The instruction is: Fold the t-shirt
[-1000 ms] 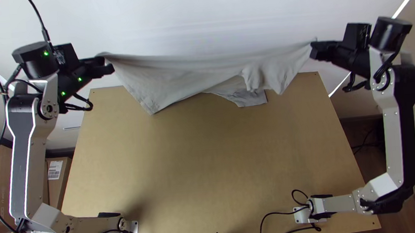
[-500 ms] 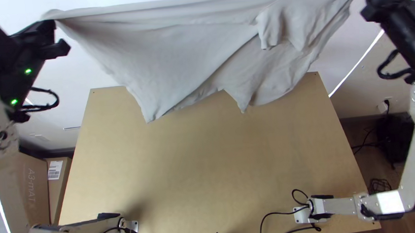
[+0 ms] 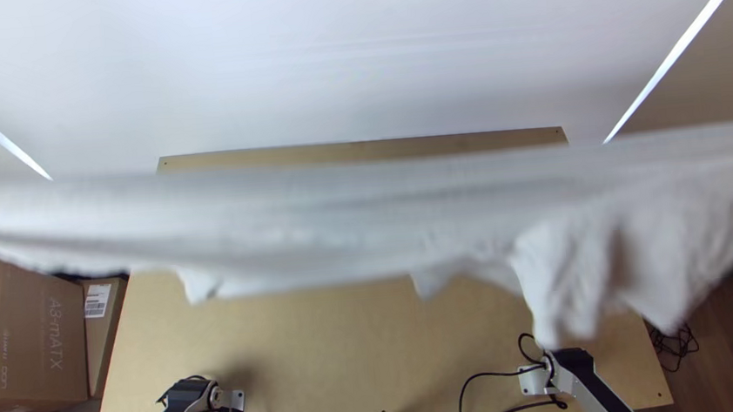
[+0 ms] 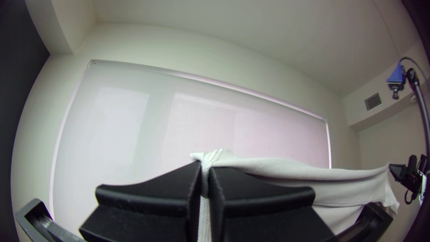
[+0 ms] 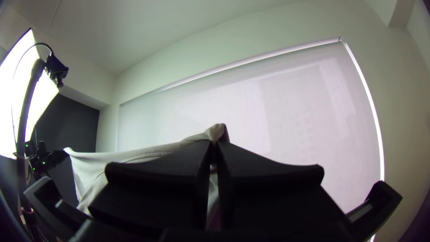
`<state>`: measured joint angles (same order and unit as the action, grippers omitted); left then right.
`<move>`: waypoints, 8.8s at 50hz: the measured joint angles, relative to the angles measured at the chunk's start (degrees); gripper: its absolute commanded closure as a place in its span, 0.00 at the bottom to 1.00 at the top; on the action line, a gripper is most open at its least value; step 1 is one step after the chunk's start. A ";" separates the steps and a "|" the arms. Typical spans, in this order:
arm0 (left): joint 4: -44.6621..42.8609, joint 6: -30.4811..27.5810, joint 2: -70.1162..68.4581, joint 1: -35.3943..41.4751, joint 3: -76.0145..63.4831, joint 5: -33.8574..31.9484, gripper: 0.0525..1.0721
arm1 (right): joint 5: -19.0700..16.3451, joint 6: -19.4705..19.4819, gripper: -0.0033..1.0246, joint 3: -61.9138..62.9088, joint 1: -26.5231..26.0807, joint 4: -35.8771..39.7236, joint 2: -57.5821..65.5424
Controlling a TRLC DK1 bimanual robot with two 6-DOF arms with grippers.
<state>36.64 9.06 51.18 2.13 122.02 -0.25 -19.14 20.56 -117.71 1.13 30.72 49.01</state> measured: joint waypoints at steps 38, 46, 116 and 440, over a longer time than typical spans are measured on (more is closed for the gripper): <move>-5.16 0.90 -19.26 2.75 -76.56 -6.47 0.97 | -0.87 0.17 0.98 68.28 7.13 -0.70 -10.12; -12.83 0.13 -13.05 3.41 -84.13 -7.74 0.97 | -0.83 0.17 0.98 76.35 6.88 -8.09 -5.60; -21.18 -1.79 72.11 -4.50 -23.52 -11.80 0.97 | -0.37 0.02 0.98 5.81 2.43 0.04 81.88; 18.27 -48.04 19.56 -11.43 -82.73 -15.26 0.97 | -6.23 -22.82 0.98 72.65 -9.22 26.99 35.15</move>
<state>54.92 -38.98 70.74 -9.30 39.29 -15.51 -25.36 -2.26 -45.06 -8.10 57.71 84.16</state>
